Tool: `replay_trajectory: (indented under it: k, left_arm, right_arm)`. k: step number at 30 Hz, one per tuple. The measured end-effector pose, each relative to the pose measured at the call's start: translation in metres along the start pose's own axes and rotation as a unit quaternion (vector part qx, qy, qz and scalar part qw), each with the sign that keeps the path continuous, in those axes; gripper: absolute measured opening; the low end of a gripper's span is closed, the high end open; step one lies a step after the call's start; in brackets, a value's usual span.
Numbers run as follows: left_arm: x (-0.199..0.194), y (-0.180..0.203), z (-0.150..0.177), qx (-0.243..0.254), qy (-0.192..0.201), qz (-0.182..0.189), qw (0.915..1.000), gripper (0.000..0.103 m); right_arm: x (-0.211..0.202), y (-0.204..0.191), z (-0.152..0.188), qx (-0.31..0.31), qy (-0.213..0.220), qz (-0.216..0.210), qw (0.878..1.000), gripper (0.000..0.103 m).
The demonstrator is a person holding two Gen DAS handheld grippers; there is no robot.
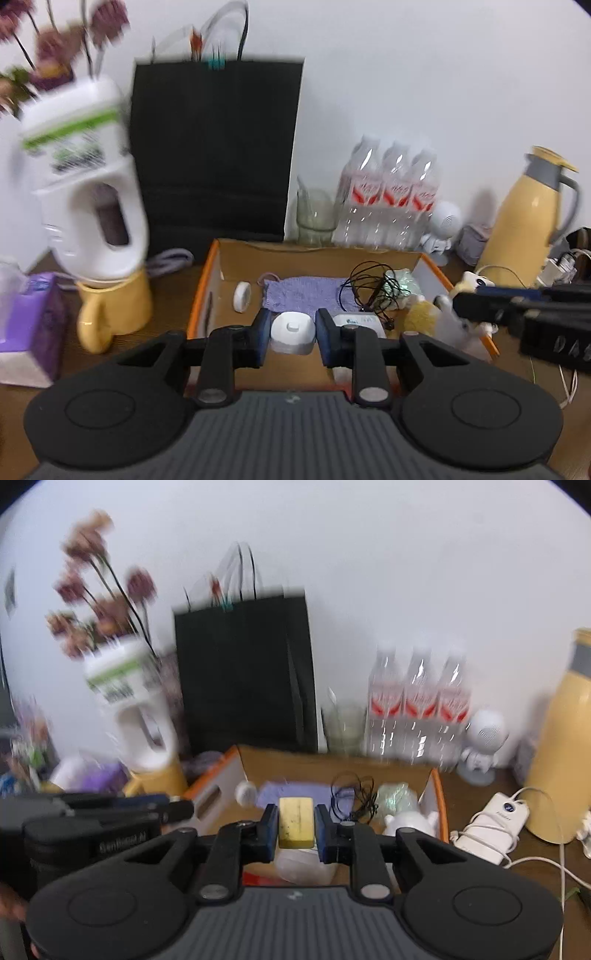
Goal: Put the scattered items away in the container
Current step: 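Carry both over the cardboard box and open both tools to drop them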
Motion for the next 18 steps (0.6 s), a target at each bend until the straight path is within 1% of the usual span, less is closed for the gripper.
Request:
replay_trajectory:
  k: [3,5,7,9,10,12,14,18]
  left_arm:
    - [0.040,0.002,-0.009,-0.013,-0.060,0.015,0.9980,0.027]
    - [0.067,-0.007,-0.003,-0.030,-0.108,0.020,0.9934,0.027]
    - [0.089,-0.015,0.004,-0.047,-0.146,0.015,0.9880,0.027]
    - [0.107,-0.019,0.013,-0.042,-0.175,0.008,0.9836,0.027]
    - [0.116,-0.021,0.018,-0.035,-0.189,0.003,0.9814,0.027]
    - [0.133,-0.025,0.027,-0.034,-0.210,-0.009,0.9770,0.027]
    - [0.145,-0.024,0.035,-0.041,-0.227,-0.007,0.9731,0.027]
    - [0.152,-0.019,0.040,-0.032,-0.244,-0.003,0.9693,0.028]
  right_arm:
    - [0.047,0.015,-0.008,0.005,-0.087,0.009,0.996,0.019]
    - [0.074,0.024,-0.006,0.011,-0.139,0.020,0.990,0.019]
    - [0.095,0.030,0.001,0.017,-0.193,0.021,0.981,0.019]
    - [0.111,0.036,0.009,0.029,-0.232,0.029,0.972,0.019]
    - [0.119,0.038,0.014,0.024,-0.252,0.037,0.967,0.019]
    - [0.132,0.039,0.024,0.010,-0.281,0.054,0.958,0.019]
    - [0.141,0.039,0.029,-0.016,-0.292,0.075,0.953,0.019]
    - [0.150,0.030,0.038,-0.034,-0.319,0.078,0.944,0.019]
Point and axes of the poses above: each gripper's, at about its wrist camera, not at the fingertips, and x roughly the way its jaws point, y to its right, z to its underside, the point moved 10 cm from there along x, roughly the way its jaws point, and after that the axes turned 4 degrees about z, right-handed, at the moved point
